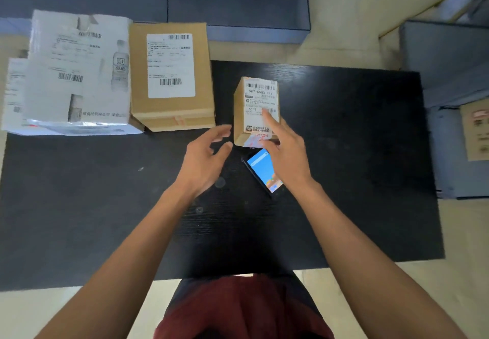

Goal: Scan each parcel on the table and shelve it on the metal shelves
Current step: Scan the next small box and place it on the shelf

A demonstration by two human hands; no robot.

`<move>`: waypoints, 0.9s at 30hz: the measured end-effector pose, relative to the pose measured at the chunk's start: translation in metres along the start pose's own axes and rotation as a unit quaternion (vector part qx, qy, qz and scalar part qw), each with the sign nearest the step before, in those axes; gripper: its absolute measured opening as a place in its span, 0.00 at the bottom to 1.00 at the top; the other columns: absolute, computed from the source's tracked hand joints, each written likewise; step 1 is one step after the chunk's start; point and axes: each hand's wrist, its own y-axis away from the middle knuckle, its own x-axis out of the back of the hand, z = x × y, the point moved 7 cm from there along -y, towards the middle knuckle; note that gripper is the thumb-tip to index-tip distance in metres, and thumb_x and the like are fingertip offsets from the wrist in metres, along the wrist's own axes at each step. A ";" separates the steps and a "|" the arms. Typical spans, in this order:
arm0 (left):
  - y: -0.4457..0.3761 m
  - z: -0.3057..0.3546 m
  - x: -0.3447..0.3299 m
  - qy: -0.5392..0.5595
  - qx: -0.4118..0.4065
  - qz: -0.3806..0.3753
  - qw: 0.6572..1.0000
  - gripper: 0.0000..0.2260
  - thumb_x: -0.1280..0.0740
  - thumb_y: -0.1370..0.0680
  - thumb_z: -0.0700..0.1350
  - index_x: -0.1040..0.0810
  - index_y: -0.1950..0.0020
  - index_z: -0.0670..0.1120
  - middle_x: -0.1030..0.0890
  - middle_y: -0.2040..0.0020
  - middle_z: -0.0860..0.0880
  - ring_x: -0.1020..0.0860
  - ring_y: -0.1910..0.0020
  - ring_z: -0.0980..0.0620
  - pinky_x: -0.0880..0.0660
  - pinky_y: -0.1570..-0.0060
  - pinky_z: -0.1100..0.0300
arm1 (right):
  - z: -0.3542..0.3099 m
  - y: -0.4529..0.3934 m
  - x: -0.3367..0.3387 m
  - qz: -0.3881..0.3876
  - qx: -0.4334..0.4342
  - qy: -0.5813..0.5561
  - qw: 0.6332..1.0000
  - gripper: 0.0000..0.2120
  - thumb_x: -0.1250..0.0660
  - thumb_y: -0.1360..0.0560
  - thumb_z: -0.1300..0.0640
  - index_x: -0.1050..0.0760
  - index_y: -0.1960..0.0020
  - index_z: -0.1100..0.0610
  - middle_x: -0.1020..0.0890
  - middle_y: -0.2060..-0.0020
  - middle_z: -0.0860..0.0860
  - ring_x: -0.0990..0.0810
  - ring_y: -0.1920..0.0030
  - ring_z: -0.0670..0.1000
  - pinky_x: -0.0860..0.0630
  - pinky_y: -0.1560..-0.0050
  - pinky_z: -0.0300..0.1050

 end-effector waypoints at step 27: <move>0.163 0.187 -0.333 -0.059 -0.223 -0.247 0.941 0.14 0.32 0.18 0.44 0.20 0.32 0.54 0.19 0.38 0.62 0.22 0.39 0.65 0.29 0.45 0.77 | 0.114 0.350 0.299 0.323 -0.093 0.077 0.939 0.34 0.30 0.21 0.64 0.36 0.21 0.43 0.34 0.22 0.47 0.29 0.27 0.47 0.24 0.31 0.50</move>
